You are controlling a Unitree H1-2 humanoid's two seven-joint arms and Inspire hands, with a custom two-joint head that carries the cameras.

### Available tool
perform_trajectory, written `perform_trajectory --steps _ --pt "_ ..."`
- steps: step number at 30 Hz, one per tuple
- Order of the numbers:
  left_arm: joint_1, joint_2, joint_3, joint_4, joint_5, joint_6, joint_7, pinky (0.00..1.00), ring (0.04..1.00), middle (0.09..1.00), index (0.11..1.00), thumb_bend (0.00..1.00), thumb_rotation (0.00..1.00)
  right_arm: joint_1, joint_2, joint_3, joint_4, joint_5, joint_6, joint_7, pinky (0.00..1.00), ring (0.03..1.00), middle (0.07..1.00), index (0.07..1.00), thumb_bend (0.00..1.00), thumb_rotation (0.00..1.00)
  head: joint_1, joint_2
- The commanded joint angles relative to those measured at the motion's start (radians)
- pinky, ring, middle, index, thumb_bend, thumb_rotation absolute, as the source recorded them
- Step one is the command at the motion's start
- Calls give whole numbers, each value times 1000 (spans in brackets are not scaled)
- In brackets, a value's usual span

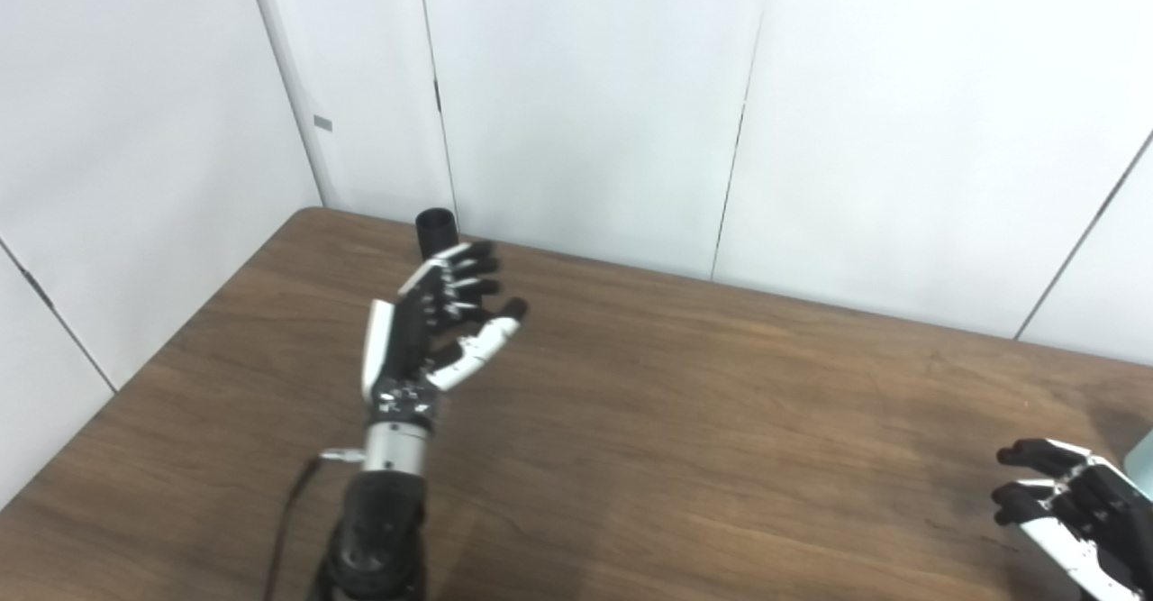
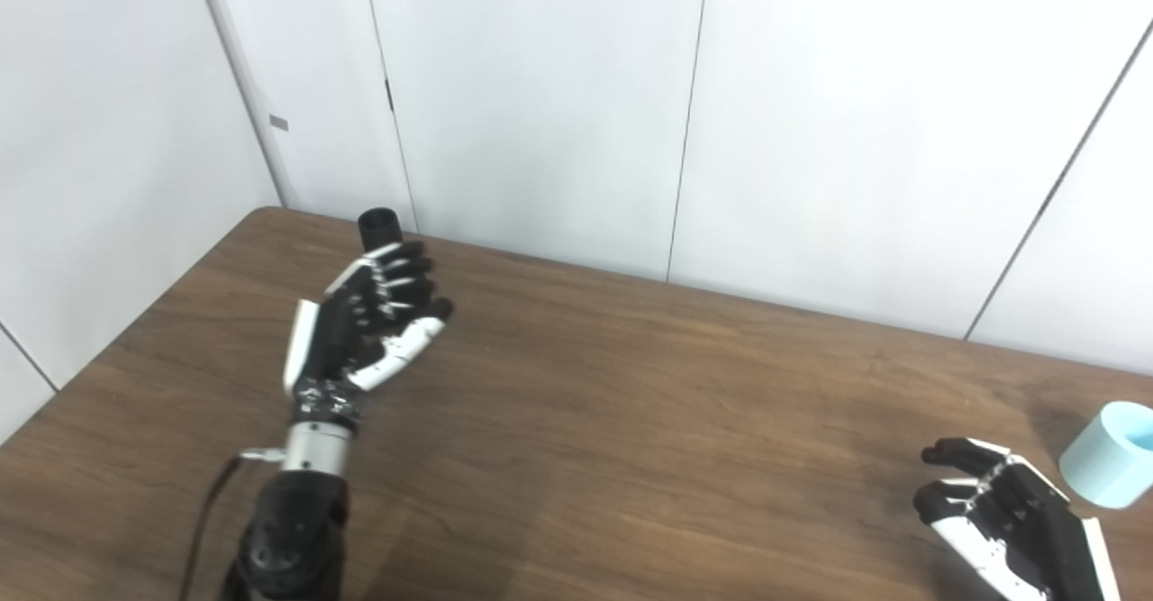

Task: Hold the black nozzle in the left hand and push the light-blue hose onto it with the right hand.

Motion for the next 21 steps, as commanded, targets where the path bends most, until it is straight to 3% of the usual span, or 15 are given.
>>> perform_trajectory --steps 1,4,7,12,16,19,21 --pt "-49 39 30 -50 25 10 28 633 728 756 756 663 145 -26 -14 -10 -9 9 -44 3 335 446 590 555 1000 370 0 0" --pt "-69 71 61 -54 36 32 49 701 767 792 792 684 138 -27 -14 -9 -4 4 -41 1 331 440 587 551 1000 378 1 0" --pt "-92 107 78 -40 88 29 85 708 769 795 808 708 120 -26 -13 -8 -7 0 -36 0 330 440 587 547 1000 383 1 0" --pt "-126 147 94 -6 147 21 128 777 854 880 940 719 180 -27 -9 -10 0 6 -43 1 333 445 591 547 1000 380 0 5" --pt "-155 175 95 42 155 -2 147 922 953 972 997 740 199 -25 -8 -10 -7 1 -40 -3 332 445 591 547 1000 389 -4 5" --pt "-174 196 73 95 177 -16 144 835 933 985 1000 802 223 -22 -8 -11 -13 5 -29 -3 329 443 589 546 1000 392 -6 6" --pt "-190 209 57 135 185 -12 137 862 952 995 1000 866 234 -19 -7 -11 -19 10 -25 -2 331 446 586 540 1000 390 -10 4"
